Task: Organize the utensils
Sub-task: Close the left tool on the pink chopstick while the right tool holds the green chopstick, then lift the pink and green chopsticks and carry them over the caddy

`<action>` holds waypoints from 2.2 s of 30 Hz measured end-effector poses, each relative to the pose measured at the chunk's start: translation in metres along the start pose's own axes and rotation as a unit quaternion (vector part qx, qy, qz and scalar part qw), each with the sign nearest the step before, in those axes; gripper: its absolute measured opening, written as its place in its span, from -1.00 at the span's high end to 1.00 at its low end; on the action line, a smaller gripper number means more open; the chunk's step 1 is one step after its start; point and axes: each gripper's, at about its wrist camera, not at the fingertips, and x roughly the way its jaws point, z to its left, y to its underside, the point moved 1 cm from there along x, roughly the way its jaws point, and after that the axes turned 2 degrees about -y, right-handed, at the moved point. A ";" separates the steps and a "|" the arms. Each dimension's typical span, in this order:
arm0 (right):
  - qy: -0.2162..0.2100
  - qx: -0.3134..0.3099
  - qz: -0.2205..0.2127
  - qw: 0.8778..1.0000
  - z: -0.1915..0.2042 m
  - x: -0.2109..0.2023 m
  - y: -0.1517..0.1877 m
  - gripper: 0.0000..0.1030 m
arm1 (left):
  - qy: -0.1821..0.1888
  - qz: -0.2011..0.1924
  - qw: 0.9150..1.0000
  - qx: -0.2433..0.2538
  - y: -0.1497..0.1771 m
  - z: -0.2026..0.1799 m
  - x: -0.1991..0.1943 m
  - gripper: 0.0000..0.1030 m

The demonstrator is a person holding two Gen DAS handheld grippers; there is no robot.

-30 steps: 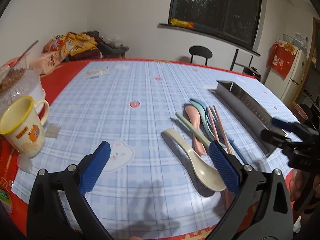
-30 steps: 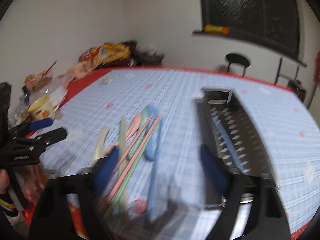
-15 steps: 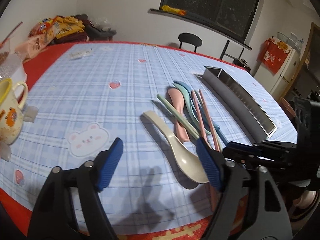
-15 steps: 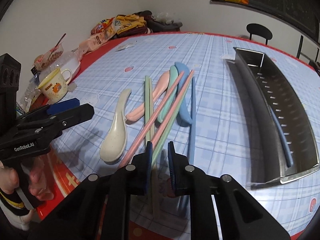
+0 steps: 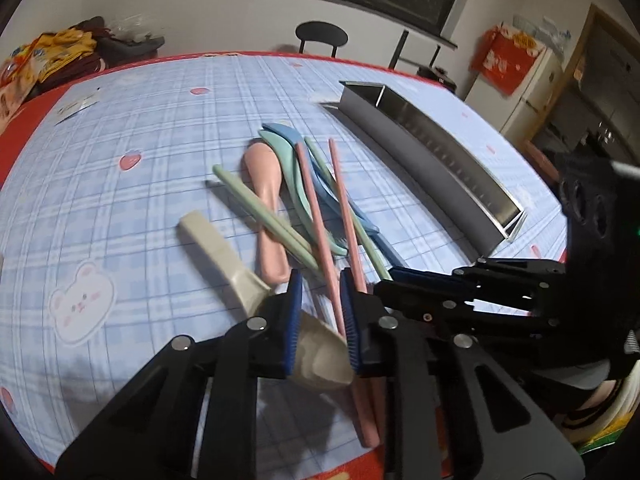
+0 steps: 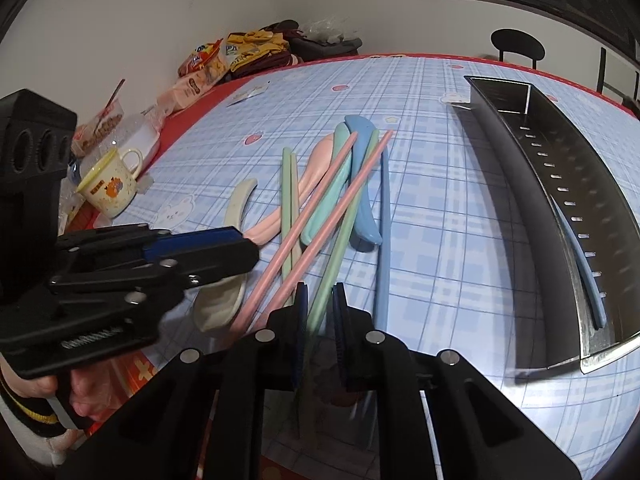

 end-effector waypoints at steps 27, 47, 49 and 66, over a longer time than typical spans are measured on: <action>-0.033 0.021 0.000 0.999 -0.010 0.001 0.000 0.74 | -0.028 0.030 0.999 0.016 -0.003 -0.009 0.021 0.60; -0.024 0.059 -0.055 0.997 -0.024 -0.017 0.001 0.87 | -0.009 -0.025 0.999 -0.047 0.000 0.010 -0.010 0.80; -0.021 0.061 -0.063 0.996 -0.027 -0.021 0.003 0.87 | -0.010 -0.031 0.998 -0.055 0.001 0.014 -0.016 0.80; -0.031 0.113 -0.131 0.984 -0.062 -0.067 -0.002 0.87 | 0.022 -0.110 0.989 -0.094 -0.020 0.011 -0.074 0.80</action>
